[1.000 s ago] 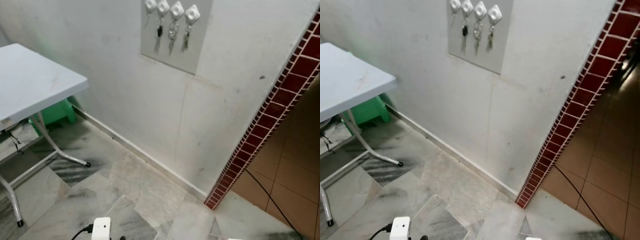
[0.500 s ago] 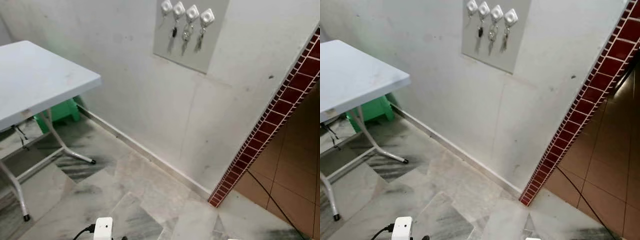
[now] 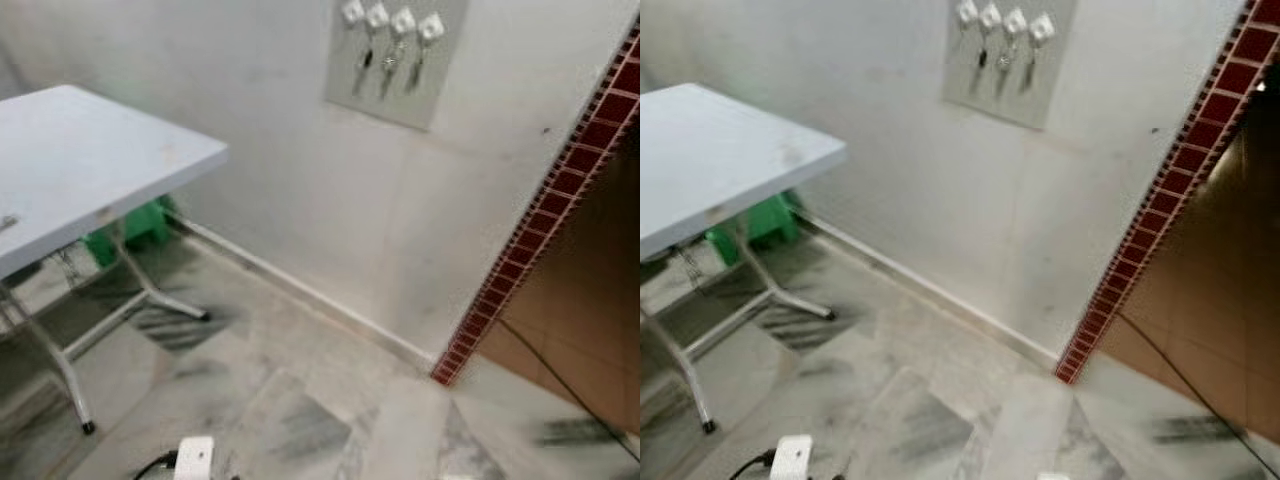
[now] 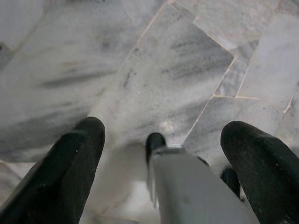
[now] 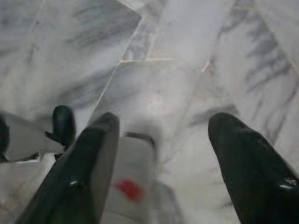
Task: Hang keys on a hook
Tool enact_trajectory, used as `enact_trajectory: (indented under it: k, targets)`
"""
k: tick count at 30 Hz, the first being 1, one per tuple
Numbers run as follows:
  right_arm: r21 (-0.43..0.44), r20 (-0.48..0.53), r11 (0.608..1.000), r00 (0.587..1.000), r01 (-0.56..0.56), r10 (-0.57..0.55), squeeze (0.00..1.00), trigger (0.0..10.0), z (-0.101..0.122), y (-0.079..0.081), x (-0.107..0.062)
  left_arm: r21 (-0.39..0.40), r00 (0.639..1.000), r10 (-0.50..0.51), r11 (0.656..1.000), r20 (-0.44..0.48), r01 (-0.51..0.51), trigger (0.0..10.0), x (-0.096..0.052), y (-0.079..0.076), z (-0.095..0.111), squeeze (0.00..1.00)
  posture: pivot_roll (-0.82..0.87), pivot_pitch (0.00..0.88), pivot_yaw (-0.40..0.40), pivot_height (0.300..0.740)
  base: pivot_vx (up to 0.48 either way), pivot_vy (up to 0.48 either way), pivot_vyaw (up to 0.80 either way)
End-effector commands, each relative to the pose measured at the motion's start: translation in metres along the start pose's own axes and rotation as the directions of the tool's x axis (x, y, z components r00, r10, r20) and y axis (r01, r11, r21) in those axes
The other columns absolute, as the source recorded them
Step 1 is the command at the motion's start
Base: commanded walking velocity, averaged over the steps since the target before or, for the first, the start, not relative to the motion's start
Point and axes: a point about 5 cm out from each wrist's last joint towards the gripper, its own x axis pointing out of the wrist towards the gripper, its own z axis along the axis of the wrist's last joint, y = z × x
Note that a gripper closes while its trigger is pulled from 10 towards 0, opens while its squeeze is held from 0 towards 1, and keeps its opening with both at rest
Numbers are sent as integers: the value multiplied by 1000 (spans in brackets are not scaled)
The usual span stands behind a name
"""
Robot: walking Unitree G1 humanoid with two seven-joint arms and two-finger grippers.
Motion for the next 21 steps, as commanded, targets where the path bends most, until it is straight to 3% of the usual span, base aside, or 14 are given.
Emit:
enact_trajectory:
  k: [1, 7, 13, 21]
  targets:
    - [1, 11, 1000, 1000, 21, -21, 0, 10000, 4, -8, 0, 0, 1000, -17, 1000, -14, 17, 10000, 1, -8, -2, 0, 1, 12, -44, 740, 0, 0, 0]
    - [1, 12, 1000, 1000, 23, -23, 0, 10000, 5, -8, 0, 9, 1000, -22, 1000, -14, 22, 10000, 1, -9, -3, 0, -2, 10, -44, 740, 0, 0, 0]
    - [5, 12, 1000, 1000, 24, -24, 0, 10000, 5, -8, 0, 13, 1000, -13, 1000, -21, 13, 10000, 1, -9, -3, 0, -4, 14, -42, 740, 373, 0, 0]
    - [-14, 16, 1000, 1000, 19, -18, 0, 10000, 8, -9, 1, 19, 1000, -14, 1000, -18, 14, 10000, 1, -10, -3, 0, -10, 24, -41, 740, 0, 0, 0]
